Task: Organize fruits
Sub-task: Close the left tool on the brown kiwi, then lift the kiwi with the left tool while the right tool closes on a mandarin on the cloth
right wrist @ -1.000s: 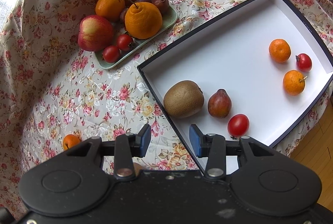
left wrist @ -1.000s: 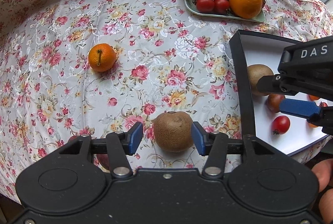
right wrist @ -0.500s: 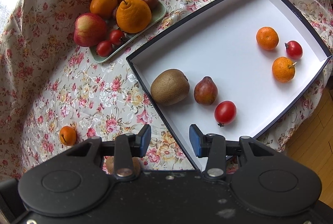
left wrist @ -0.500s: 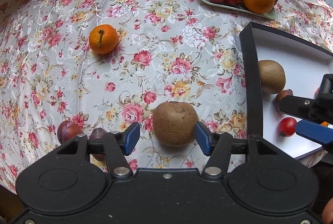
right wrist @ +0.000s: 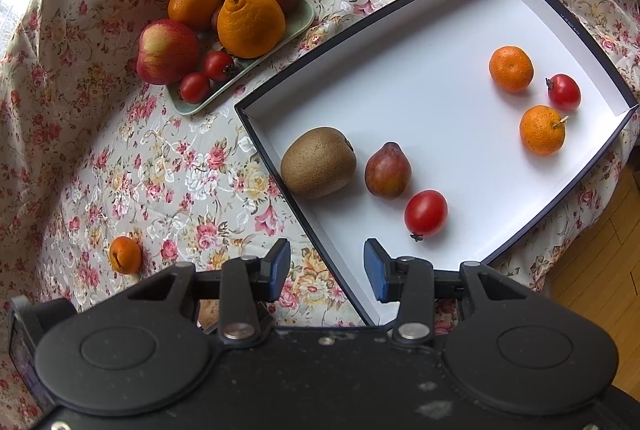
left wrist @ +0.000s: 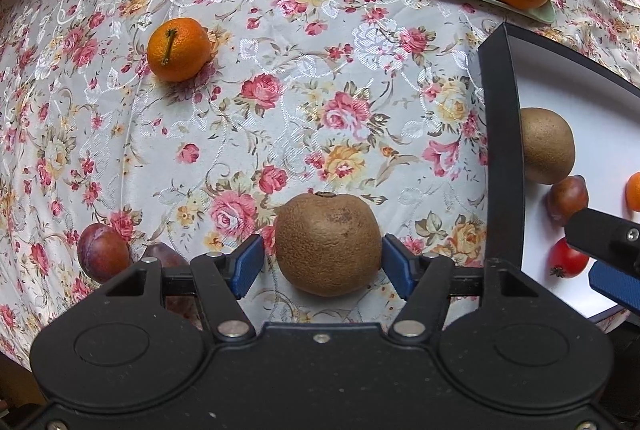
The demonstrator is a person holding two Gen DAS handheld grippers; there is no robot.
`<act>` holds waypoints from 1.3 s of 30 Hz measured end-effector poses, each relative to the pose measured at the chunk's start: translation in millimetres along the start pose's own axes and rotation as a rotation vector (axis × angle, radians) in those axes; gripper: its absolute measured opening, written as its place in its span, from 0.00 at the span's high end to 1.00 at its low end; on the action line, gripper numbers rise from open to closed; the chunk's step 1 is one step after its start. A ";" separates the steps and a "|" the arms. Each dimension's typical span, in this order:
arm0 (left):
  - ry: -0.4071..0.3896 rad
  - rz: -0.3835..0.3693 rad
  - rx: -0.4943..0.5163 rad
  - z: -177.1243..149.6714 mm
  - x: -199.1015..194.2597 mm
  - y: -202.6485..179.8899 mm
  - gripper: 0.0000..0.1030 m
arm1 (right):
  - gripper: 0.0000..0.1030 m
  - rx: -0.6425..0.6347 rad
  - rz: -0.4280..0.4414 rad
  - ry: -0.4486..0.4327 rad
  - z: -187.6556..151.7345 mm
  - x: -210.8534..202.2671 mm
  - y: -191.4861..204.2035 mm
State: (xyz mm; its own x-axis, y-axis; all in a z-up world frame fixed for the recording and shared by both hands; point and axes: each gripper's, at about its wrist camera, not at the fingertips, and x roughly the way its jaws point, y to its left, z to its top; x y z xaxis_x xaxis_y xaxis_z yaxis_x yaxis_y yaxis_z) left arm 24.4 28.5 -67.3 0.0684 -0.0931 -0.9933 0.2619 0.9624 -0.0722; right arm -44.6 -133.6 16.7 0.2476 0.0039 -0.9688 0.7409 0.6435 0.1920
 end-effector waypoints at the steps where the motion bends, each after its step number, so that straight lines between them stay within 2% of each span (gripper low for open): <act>1: 0.003 0.006 -0.002 -0.6 1.6 0.0 0.35 | 0.58 0.004 -0.001 0.001 0.2 0.2 -1.3; 7: -0.007 0.017 0.000 -0.9 2.4 -0.9 0.35 | 0.58 0.013 -0.006 -0.003 0.8 -0.7 -5.9; 11: -0.006 -0.002 0.012 0.2 2.7 -1.4 0.43 | 0.58 0.017 -0.007 -0.001 0.1 0.0 -5.2; 16: -0.020 -0.012 0.009 0.6 -2.1 -0.8 0.43 | 0.58 0.008 -0.010 0.001 -1.1 2.2 -0.6; 23: -0.099 -0.008 -0.025 9.1 -33.8 12.7 0.43 | 0.58 -0.003 -0.012 0.003 -2.9 5.7 7.9; 31: -0.164 0.051 -0.087 25.7 -62.5 45.7 0.43 | 0.58 -0.012 -0.009 0.004 -5.5 12.7 25.9; 39: -0.196 0.086 -0.148 42.6 -79.0 85.2 0.43 | 0.58 -0.054 0.016 -0.017 -10.4 23.3 65.2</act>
State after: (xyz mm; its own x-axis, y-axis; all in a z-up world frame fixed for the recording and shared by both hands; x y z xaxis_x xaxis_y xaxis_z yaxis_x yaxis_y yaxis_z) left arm 82.3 107.0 8.9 0.2729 -0.0431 -0.9611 0.1039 0.9945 -0.0151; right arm 2.9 -83.6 5.0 0.2702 0.0024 -0.9628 0.7018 0.6841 0.1986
